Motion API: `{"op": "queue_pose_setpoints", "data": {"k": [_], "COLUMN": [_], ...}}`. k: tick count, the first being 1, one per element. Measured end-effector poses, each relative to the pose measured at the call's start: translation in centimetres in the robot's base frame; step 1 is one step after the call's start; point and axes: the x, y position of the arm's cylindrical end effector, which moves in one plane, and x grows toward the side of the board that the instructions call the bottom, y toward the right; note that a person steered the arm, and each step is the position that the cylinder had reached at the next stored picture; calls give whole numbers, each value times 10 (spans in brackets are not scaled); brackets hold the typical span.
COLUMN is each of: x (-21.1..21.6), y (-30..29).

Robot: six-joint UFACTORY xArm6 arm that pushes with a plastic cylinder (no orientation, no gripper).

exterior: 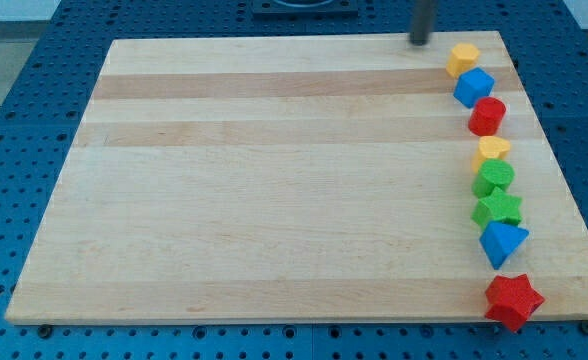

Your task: Point your arm to the right side of the red star

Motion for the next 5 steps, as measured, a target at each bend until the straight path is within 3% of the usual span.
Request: {"op": "queue_pose_setpoints", "data": {"k": [1, 2, 3, 5], "x": [-1, -12, 7, 28], "y": [3, 48, 139, 143]}}
